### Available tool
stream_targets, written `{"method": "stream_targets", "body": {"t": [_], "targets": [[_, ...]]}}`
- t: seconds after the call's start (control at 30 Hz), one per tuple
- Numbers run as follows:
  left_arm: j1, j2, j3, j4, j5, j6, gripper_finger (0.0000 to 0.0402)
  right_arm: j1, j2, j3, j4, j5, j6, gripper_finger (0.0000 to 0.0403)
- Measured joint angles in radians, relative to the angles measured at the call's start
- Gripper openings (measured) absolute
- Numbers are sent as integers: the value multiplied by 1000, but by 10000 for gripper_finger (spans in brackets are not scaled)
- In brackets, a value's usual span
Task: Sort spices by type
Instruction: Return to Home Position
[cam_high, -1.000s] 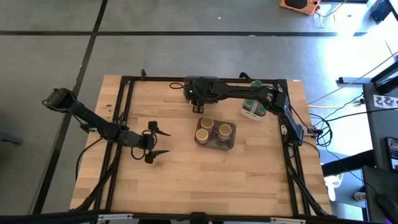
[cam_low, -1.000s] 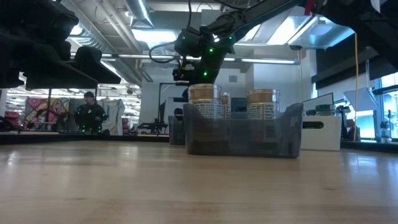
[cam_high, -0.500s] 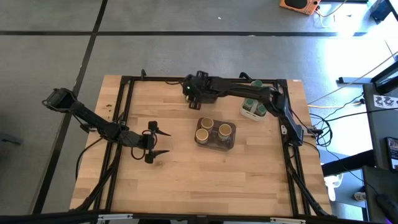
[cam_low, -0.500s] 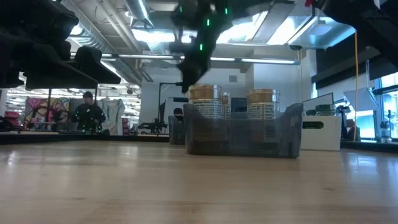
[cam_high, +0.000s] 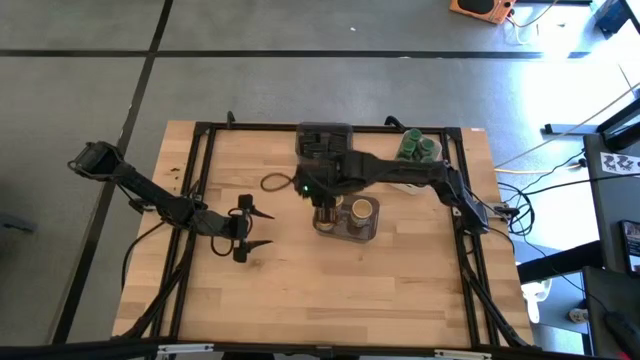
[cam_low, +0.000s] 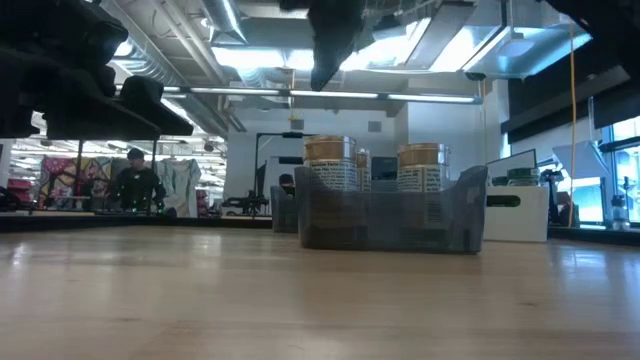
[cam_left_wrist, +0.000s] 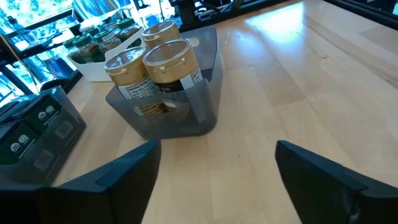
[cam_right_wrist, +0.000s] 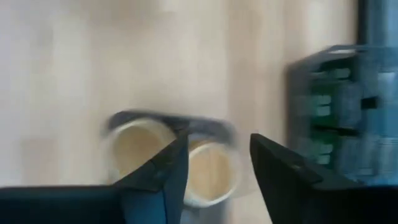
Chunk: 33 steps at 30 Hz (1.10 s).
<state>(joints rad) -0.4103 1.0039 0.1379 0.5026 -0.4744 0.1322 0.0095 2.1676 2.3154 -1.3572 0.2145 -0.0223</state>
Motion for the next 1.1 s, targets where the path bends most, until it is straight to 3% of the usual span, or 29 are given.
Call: {"method": "stream_targets", "body": {"t": [0.4, 0.8, 0.97, 1.1], "targets": [[0, 0, -1, -25, -2, 1, 204, 104, -78, -1, -107, -16, 73, 89], [-2, 0, -1, -27, -2, 9, 171, 130, -219, -5, -103, 21, 111, 64], [-2, 0, -1, -27, -2, 9, 170, 139, -320, -135, -56, 68, 148, 64], [-2, 0, -1, -27, -2, 8, 170, 144, -462, -379, 72, 90, 180, 64]]}}
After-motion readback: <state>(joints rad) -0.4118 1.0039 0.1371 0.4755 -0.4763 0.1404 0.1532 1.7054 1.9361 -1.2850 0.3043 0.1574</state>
